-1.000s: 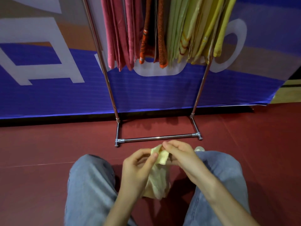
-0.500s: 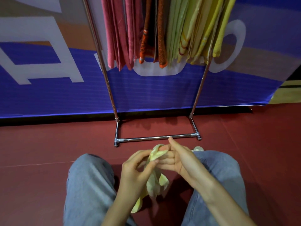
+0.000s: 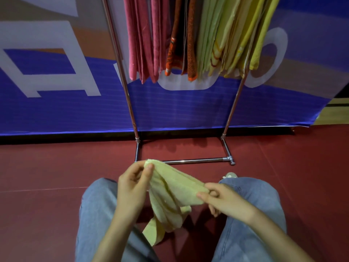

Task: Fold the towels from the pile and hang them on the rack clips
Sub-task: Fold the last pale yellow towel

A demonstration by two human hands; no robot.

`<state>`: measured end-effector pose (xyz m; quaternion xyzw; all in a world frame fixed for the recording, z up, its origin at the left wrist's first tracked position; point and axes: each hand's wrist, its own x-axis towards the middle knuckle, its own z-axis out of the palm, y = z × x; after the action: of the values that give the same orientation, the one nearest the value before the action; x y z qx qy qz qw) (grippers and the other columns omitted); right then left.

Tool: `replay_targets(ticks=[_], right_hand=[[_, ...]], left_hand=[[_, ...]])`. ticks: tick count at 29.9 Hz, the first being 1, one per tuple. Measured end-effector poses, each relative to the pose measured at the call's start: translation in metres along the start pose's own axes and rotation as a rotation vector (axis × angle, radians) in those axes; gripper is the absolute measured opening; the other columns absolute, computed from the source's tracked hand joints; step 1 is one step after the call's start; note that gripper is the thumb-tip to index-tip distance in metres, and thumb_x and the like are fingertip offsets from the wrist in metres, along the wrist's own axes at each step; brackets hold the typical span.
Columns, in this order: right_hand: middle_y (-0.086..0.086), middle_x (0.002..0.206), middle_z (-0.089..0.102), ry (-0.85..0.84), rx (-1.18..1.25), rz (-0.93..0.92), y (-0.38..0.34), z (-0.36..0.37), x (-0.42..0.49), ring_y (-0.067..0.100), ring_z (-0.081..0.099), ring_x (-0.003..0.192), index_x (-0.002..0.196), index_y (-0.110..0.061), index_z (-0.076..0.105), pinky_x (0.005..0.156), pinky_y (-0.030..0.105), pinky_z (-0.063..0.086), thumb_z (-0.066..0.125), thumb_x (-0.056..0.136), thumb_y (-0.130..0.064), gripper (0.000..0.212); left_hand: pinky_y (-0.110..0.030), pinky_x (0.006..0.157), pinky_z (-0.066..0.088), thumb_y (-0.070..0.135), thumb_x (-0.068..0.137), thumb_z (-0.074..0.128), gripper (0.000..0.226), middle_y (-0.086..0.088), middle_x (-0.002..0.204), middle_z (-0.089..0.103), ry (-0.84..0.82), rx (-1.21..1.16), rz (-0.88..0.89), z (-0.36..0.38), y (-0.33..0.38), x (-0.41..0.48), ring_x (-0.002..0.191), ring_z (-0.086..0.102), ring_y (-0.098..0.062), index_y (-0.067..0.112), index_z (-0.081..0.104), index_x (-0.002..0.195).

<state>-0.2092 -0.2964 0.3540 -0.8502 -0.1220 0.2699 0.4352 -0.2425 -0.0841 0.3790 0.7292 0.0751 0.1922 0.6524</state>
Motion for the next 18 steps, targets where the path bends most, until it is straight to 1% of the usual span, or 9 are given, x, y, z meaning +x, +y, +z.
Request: replay_targets(ticks=[2, 4, 5, 8, 10, 12, 14, 16, 18], right_hand=[[-0.006, 0.051, 0.053, 0.147, -0.102, -0.070, 0.008, -0.009, 0.000, 0.006, 0.051, 0.054, 0.068, -0.017, 0.051, 0.064, 0.039, 0.045, 0.054, 0.075, -0.053, 0.036], [-0.004, 0.061, 0.050, 0.308, -0.157, -0.199, 0.002, -0.023, 0.003, 0.006, 0.047, 0.060, 0.067, -0.015, 0.049, 0.064, 0.038, 0.042, 0.048, 0.069, -0.058, 0.043], [-0.002, 0.063, 0.050, 0.380, -0.147, -0.245, -0.006, -0.031, 0.004, 0.008, 0.047, 0.060, 0.066, -0.015, 0.049, 0.063, 0.037, 0.042, 0.047, 0.070, -0.057, 0.042], [-0.001, 0.060, 0.051, 0.540, -0.104, -0.343, -0.042, -0.055, 0.009, 0.014, 0.048, 0.058, 0.065, -0.022, 0.048, 0.061, 0.038, 0.042, 0.051, 0.071, -0.051, 0.030], [0.008, 0.060, 0.054, 0.577, -0.077, -0.417, -0.064, -0.064, 0.009, 0.022, 0.049, 0.058, 0.066, -0.022, 0.048, 0.060, 0.035, 0.042, 0.061, 0.074, -0.039, 0.023], [0.007, 0.060, 0.056, 0.601, -0.034, -0.507, -0.085, -0.073, 0.004, 0.011, 0.051, 0.058, 0.065, -0.022, 0.050, 0.060, 0.025, 0.043, 0.067, 0.078, -0.021, 0.021], [-0.006, 0.060, 0.055, 0.661, 0.030, -0.604, -0.105, -0.086, -0.004, -0.002, 0.053, 0.060, 0.067, -0.025, 0.052, 0.058, 0.013, 0.042, 0.067, 0.079, -0.010, 0.025], [-0.013, 0.059, 0.057, 0.705, 0.090, -0.681, -0.120, -0.098, -0.005, -0.003, 0.055, 0.060, 0.069, -0.024, 0.053, 0.057, 0.010, 0.042, 0.066, 0.079, -0.006, 0.024], [-0.014, 0.056, 0.058, 0.700, 0.094, -0.672, -0.125, -0.102, -0.002, -0.005, 0.055, 0.057, 0.067, -0.025, 0.053, 0.055, 0.007, 0.041, 0.066, 0.079, -0.006, 0.026]], left_hand=[[-0.006, 0.054, 0.040, 0.020, 0.082, 0.059, 0.013, 0.016, 0.059, 0.063, 0.008, 0.025, -0.006, -0.005, -0.010, 0.000, 0.056, 0.052, 0.007, 0.018, 0.060, 0.069], [-0.009, 0.053, 0.040, 0.041, 0.073, 0.056, 0.021, 0.014, 0.058, 0.060, 0.019, 0.028, -0.021, -0.007, -0.018, -0.005, 0.055, 0.049, 0.005, 0.022, 0.061, 0.065], [-0.010, 0.053, 0.040, 0.045, 0.071, 0.054, 0.024, 0.013, 0.059, 0.059, 0.026, 0.029, -0.019, -0.006, -0.019, -0.005, 0.055, 0.048, 0.004, 0.023, 0.061, 0.065], [-0.012, 0.057, 0.043, 0.030, 0.080, 0.054, 0.014, 0.015, 0.062, 0.062, 0.067, -0.009, 0.040, -0.003, -0.002, 0.008, 0.058, 0.050, 0.006, 0.025, 0.060, 0.068], [-0.014, 0.060, 0.046, 0.027, 0.084, 0.055, 0.016, 0.018, 0.061, 0.063, 0.139, -0.068, 0.079, -0.003, 0.016, 0.025, 0.060, 0.052, 0.007, 0.027, 0.060, 0.069], [-0.021, 0.065, 0.048, 0.037, 0.081, 0.055, 0.017, 0.018, 0.061, 0.062, 0.173, -0.104, 0.125, -0.005, 0.037, 0.038, 0.062, 0.052, 0.005, 0.030, 0.062, 0.067], [-0.020, 0.064, 0.047, 0.032, 0.085, 0.055, 0.018, 0.021, 0.060, 0.062, 0.166, -0.085, 0.204, -0.005, 0.059, 0.044, 0.061, 0.052, 0.005, 0.031, 0.060, 0.068], [-0.012, 0.058, 0.045, 0.023, 0.090, 0.051, 0.023, 0.022, 0.058, 0.060, 0.178, -0.045, 0.271, -0.005, 0.076, 0.051, 0.058, 0.051, 0.006, 0.029, 0.058, 0.069], [-0.013, 0.057, 0.044, 0.023, 0.091, 0.049, 0.025, 0.022, 0.056, 0.059, 0.195, -0.053, 0.263, -0.001, 0.083, 0.056, 0.057, 0.050, 0.005, 0.029, 0.058, 0.069]])
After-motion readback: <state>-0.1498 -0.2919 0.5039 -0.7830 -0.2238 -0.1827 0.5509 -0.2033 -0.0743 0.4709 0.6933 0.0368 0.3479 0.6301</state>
